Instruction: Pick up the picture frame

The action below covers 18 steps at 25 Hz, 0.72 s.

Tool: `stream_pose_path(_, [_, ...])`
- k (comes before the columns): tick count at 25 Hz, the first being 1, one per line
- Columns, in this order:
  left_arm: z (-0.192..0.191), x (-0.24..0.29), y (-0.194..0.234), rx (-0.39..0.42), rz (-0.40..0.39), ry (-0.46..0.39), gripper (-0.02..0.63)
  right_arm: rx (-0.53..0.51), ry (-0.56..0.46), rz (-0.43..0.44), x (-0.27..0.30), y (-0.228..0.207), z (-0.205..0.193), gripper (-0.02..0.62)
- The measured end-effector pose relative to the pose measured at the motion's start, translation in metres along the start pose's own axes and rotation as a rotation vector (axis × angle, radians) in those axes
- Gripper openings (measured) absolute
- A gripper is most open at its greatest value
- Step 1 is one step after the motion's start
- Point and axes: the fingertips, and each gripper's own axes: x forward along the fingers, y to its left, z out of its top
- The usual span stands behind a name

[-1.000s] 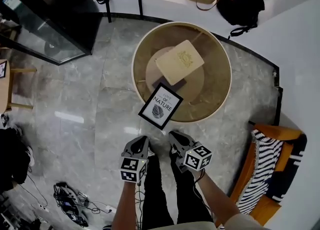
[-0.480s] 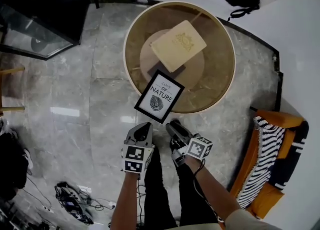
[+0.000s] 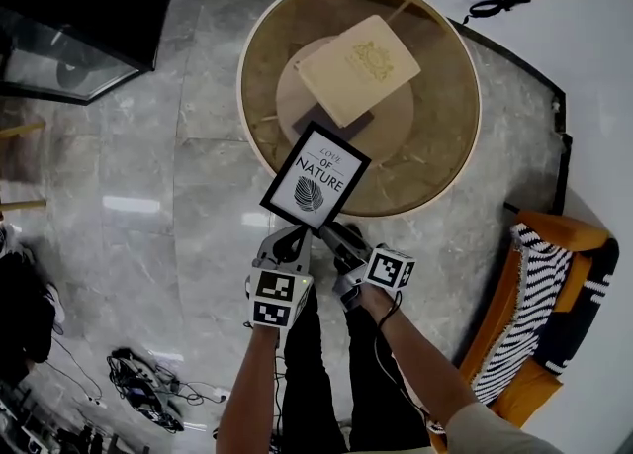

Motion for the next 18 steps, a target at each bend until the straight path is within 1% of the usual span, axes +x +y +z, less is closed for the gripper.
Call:
stream_pose_path(3, [-0.001,0.002,0.001,-0.016,0.008,0.002,0.021,-0.005,0.043,0.014,0.01,-0.003,-0.007,0.249])
stream_pose_path(6, [-0.003,0.003,-0.001,-0.007,0.006,0.005,0.021,-0.017,0.097,0.045,0.02,0.0,-0.016,0.249])
stream_pose_path(7, [-0.003,0.003,0.0,-0.004,0.007,0.006,0.021,-0.001,0.099,0.062,0.022,0.001,-0.016,0.249])
stream_pose_path(11, [-0.007,0.0,0.001,0.005,0.019,0.011,0.021,0.107,0.053,0.135,0.029,0.004,-0.004,0.249])
stream_pose_path(15, [-0.015,-0.004,0.001,0.011,0.016,0.023,0.021,0.121,0.061,0.162,0.036,0.006,-0.003,0.249])
stream_pose_path(18, [-0.02,-0.004,0.001,0.005,0.019,0.032,0.021,0.145,0.063,0.208,0.041,0.013,-0.003,0.247])
